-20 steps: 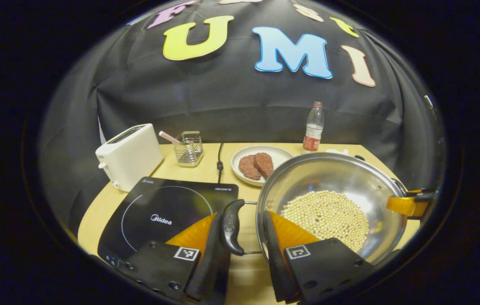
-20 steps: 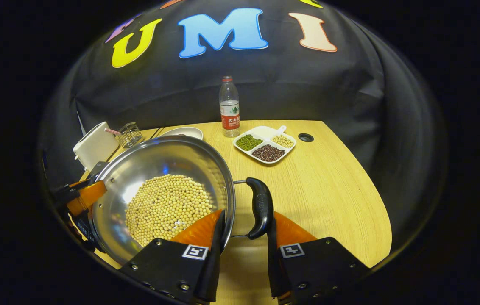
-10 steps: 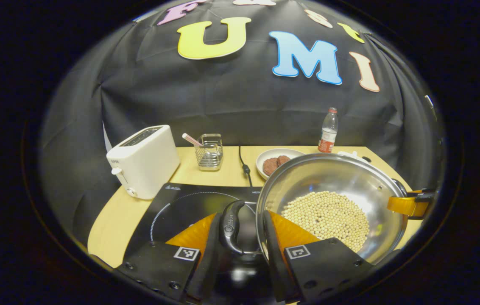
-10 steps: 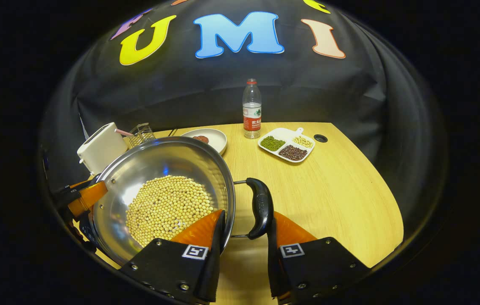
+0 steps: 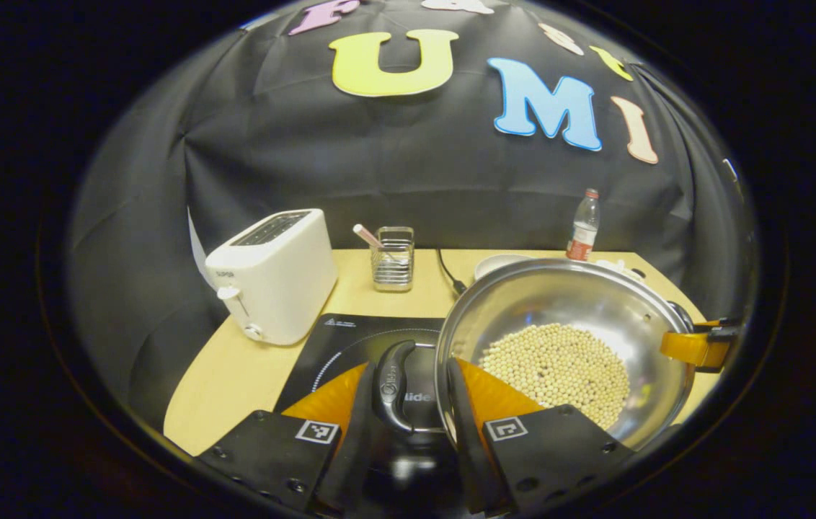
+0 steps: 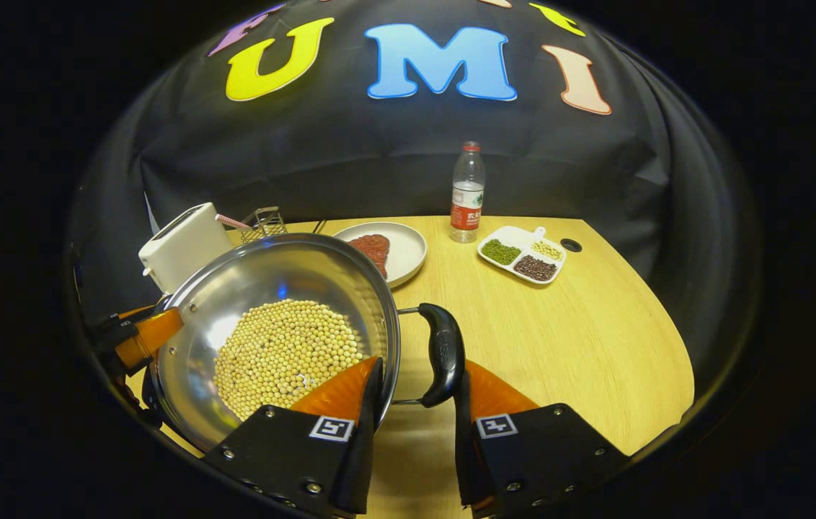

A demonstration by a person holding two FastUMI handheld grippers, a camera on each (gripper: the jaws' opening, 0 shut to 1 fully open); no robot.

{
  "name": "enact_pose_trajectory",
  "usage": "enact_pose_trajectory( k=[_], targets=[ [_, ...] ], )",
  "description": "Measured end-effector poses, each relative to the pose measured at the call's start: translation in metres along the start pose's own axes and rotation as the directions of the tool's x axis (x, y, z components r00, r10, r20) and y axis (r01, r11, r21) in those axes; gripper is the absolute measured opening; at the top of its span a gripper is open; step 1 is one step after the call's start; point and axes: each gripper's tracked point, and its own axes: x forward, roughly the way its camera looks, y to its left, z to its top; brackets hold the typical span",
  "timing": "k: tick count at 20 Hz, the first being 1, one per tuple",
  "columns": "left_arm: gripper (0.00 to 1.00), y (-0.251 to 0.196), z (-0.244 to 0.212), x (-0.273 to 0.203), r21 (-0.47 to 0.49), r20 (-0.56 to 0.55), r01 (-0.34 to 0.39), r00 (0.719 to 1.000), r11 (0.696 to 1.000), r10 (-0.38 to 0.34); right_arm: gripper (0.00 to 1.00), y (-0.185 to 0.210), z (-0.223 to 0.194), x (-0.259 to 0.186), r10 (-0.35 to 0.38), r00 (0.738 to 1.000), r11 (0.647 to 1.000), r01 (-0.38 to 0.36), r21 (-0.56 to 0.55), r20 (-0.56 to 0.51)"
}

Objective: First push the handle of the pot to place it horizontally, then grasp the pot with both hands and set it on the induction cooktop.

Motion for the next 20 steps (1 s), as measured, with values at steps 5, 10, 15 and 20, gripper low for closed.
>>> enact_pose_trajectory(
  k=[5, 10, 15, 20],
  targets=[
    [0.59, 0.035, -0.003, 0.000, -0.012, -0.009, -0.028, 1.000, 1.000, 0.028, 0.47, 0.032, -0.001, 0.007, 0.020, 1.000, 1.000, -0.020, -0.016, -0.010],
    [0.63, 0.066, -0.003, 0.003, -0.011, -0.011, -0.049, 0.999, 0.999, 0.049, 0.47, 0.059, -0.002, 0.015, 0.037, 0.999, 0.999, -0.037, -0.012, -0.020],
    [0.59, 0.088, -0.001, 0.008, -0.008, -0.014, -0.063, 0.998, 0.998, 0.063, 0.47, 0.081, -0.003, 0.019, 0.044, 0.999, 0.999, -0.044, -0.012, -0.023],
    [0.59, 0.108, 0.001, 0.013, 0.008, -0.008, -0.078, 0.997, 0.997, 0.078, 0.47, 0.100, -0.004, 0.024, 0.054, 0.998, 0.999, -0.054, 0.005, -0.031]
  ],
)
